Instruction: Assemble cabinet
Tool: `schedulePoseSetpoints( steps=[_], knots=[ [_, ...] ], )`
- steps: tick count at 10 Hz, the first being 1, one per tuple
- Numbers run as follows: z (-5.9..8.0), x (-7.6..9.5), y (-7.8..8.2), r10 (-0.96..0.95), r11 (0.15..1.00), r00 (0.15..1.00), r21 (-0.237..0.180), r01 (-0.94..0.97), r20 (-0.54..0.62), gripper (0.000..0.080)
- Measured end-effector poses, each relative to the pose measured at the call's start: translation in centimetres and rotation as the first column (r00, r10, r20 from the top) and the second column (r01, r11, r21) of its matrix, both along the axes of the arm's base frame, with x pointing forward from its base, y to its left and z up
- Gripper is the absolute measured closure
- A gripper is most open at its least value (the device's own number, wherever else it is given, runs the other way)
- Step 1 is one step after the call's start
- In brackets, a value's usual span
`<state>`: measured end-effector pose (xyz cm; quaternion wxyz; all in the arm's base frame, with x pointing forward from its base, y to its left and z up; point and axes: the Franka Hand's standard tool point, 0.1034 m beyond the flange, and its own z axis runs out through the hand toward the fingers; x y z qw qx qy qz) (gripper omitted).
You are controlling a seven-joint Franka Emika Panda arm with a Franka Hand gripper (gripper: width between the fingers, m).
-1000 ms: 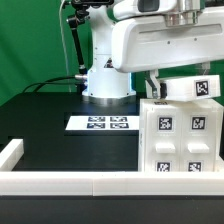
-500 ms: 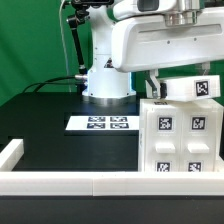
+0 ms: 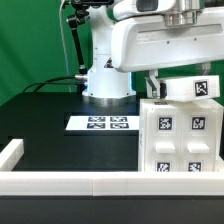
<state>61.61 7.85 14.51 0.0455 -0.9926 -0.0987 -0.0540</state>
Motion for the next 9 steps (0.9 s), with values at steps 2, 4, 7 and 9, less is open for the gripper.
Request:
schedulePoseSetpoints(
  steps=[2, 4, 7, 9],
  knots=[
    [0.0, -0.15, -0.1, -0.194, 0.981, 0.981, 0.028, 0.194, -0.011, 0.0253],
    [-0.12, -0.09, 0.11, -0.354, 0.934, 0.935, 0.053, 0.354, -0.007, 0.0253],
    [-0.12, 0.0, 0.47, -0.553, 0.828, 0.833, 0.094, 0.552, -0.022, 0.0253],
    [-0.11, 0.0, 0.56, -0.693, 0.71, 0.718, 0.112, 0.695, -0.065, 0.0253]
  ],
)
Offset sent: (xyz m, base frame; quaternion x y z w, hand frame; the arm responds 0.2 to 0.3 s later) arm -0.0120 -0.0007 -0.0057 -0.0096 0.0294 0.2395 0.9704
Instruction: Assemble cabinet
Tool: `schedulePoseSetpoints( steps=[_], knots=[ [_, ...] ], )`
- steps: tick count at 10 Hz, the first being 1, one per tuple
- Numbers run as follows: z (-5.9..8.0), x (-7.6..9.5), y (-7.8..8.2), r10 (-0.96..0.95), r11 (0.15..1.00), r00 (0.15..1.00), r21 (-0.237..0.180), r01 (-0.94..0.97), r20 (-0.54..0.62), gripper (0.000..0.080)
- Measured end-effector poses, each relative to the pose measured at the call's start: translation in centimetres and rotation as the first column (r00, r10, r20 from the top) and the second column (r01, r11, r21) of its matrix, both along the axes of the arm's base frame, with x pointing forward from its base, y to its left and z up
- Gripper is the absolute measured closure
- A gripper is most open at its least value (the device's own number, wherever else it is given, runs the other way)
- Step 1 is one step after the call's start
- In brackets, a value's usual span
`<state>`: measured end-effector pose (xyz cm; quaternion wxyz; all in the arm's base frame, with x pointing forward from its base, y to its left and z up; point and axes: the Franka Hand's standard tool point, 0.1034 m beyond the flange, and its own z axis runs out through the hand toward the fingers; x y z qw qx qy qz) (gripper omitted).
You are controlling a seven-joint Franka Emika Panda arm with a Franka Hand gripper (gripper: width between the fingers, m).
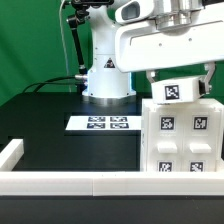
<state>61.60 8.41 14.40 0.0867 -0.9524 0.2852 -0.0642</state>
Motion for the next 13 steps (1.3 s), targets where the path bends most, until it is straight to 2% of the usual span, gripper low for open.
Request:
schedulePoseSetpoints(
  steps=[3, 5, 6, 9, 13],
  knots=[
    [0.02, 0.03, 0.03, -0.261, 0.963, 0.964, 0.057, 0.263, -0.044, 0.0253],
    [0.01, 0.03, 0.04, -0.382, 0.919, 0.921, 0.076, 0.387, -0.071, 0.0253],
    [0.0, 0.02, 0.07, -0.479, 0.867, 0.872, 0.099, 0.488, -0.1, 0.0253],
    [-0.02, 0.03, 0.05, -0.663, 0.719, 0.729, 0.127, 0.683, -0.171, 0.0253],
    [-0.08, 0.13, 0.04, -0.779, 0.548, 0.569, 0.157, 0.822, -0.262, 0.0253]
  ],
)
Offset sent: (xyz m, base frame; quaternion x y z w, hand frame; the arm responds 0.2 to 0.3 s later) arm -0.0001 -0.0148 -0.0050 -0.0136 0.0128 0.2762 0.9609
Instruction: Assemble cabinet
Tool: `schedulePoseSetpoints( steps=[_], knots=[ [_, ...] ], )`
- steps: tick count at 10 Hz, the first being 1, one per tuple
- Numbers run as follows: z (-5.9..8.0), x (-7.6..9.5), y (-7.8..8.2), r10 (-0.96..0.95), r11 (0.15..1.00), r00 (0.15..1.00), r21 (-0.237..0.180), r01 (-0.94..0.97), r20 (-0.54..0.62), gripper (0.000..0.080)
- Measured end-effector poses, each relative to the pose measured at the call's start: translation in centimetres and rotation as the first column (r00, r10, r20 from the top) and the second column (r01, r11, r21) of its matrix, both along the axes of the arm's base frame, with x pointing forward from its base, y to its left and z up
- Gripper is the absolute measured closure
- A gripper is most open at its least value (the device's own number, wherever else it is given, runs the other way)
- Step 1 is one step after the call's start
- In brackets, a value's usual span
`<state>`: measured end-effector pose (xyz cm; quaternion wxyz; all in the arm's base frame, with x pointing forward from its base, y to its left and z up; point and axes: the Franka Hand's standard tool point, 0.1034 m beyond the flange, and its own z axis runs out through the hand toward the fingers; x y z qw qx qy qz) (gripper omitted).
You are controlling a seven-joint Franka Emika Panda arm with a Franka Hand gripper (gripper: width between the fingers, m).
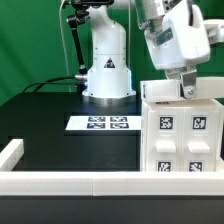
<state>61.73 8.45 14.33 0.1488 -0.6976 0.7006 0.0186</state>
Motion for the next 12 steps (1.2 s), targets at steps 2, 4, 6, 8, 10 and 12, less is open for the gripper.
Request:
schedulePoseSetpoints(
  steps=[2, 4, 6, 8, 10, 12],
  knots=[
    [0.0, 0.0, 0.2, -0.061, 0.998, 0.998, 0.016, 0.061, -0.013, 0.018],
    [0.2, 0.0, 0.3, -0.047, 0.999, 0.999, 0.018, 0.047, -0.007, 0.0041],
    [2.4, 0.3, 0.3, 0.005, 1.0, 0.999, 0.022, -0.006, 0.041, 0.0007],
    [4.6, 0.5, 0.3, -0.002, 0.999, 0.996, 0.038, -0.002, 0.086, 0.0002],
    [4.4, 0.5, 0.5, -0.016, 0.999, 0.995, 0.044, 0.012, 0.098, 0.0002],
    [4.6, 0.4, 0.4, 0.279, 0.96, 0.955, -0.063, -0.274, 0.104, 0.0002]
  ],
)
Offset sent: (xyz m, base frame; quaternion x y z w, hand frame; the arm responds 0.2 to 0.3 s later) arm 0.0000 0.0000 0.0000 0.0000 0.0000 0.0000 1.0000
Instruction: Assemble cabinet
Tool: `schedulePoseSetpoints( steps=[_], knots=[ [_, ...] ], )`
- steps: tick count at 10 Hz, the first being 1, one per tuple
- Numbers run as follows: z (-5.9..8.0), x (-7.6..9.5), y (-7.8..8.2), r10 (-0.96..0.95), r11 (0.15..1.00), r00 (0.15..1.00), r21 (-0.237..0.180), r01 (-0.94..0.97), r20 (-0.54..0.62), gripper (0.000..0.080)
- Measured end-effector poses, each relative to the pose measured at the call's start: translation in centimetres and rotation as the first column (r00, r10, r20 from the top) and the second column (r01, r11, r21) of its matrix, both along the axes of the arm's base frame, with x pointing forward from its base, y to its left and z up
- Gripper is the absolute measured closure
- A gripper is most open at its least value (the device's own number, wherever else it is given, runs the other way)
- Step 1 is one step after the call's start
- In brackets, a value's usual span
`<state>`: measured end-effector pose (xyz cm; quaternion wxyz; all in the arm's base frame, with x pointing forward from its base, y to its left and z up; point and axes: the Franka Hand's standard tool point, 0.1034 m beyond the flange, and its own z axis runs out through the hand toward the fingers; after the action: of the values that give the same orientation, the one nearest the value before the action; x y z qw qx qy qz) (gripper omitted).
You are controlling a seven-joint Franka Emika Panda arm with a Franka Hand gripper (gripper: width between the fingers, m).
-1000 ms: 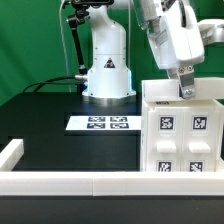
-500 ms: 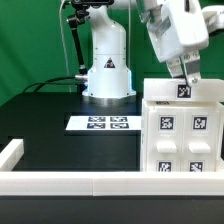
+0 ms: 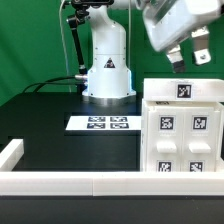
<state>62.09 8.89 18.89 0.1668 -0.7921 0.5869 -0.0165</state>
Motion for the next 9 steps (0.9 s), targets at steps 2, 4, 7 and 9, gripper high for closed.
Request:
schedulePoseSetpoints(
  steps=[2, 4, 7, 9],
  knots=[
    [0.97, 0.83, 0.17, 0.34, 0.936, 0.939, -0.109, -0.334, 0.046, 0.0002],
    [1.01, 0.81, 0.18, 0.548, 0.829, 0.835, -0.165, -0.534, 0.054, 0.0002],
    [0.95, 0.81, 0.13, 0.702, 0.703, 0.709, -0.222, -0.676, 0.065, 0.0002],
    [0.94, 0.97, -0.15, 0.899, 0.417, 0.438, -0.348, -0.84, 0.021, 0.0002]
  ],
)
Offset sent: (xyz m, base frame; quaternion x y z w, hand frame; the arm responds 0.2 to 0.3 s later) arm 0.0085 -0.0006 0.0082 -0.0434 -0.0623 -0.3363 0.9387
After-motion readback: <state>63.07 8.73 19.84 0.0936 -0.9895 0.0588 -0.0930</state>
